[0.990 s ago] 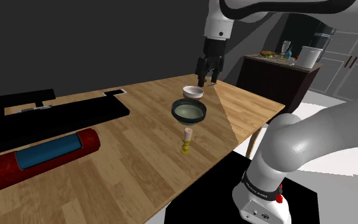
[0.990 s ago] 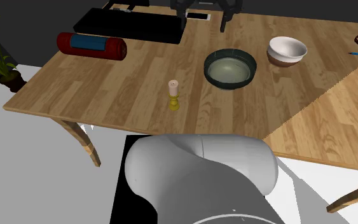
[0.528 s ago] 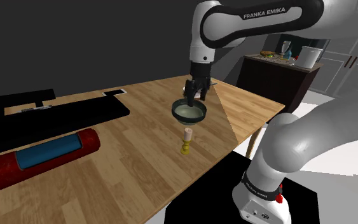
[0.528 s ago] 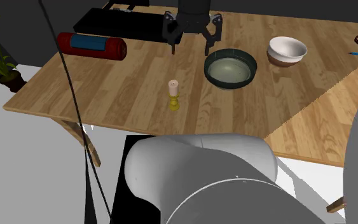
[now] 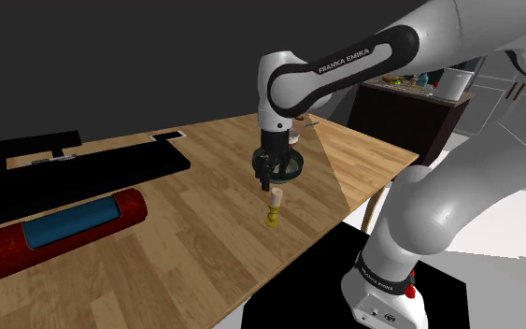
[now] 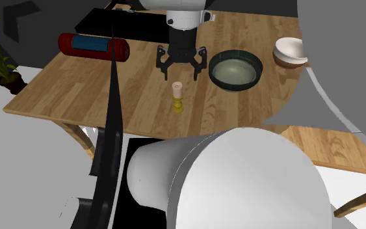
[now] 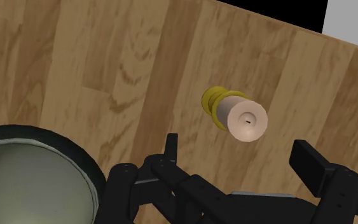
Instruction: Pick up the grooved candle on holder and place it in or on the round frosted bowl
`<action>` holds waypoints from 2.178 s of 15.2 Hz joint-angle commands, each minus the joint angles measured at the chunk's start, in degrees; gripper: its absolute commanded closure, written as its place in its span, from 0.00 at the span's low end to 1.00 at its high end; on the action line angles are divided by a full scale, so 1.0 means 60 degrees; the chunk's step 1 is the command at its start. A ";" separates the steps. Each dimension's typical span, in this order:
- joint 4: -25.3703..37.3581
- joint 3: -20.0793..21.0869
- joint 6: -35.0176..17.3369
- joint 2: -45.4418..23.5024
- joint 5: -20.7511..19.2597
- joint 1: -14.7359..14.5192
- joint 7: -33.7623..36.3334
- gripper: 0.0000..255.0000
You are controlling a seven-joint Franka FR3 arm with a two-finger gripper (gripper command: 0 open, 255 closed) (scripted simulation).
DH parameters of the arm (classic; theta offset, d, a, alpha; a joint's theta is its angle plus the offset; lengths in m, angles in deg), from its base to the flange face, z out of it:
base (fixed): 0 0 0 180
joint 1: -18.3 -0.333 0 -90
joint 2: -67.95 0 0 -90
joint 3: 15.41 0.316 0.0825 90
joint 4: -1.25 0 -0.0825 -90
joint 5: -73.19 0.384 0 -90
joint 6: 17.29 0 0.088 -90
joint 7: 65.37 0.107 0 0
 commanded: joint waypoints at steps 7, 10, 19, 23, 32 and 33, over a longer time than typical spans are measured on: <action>-0.0634 0.0129 -0.1342 -0.0856 0.0206 -0.0190 -0.0061 0.00; -0.0776 0.0139 -0.1583 -0.0955 0.0227 -0.0203 -0.0069 0.00; -0.0774 0.0139 -0.1581 -0.0955 0.0227 -0.0202 -0.0070 1.00; -0.0774 0.0137 -0.1580 -0.0955 0.0225 -0.0201 -0.0072 1.00; -0.0366 0.0129 -0.0636 -0.0416 0.0178 -0.0187 0.0000 1.00; -0.0290 0.0128 -0.0481 -0.0337 0.0170 -0.0185 0.0011 1.00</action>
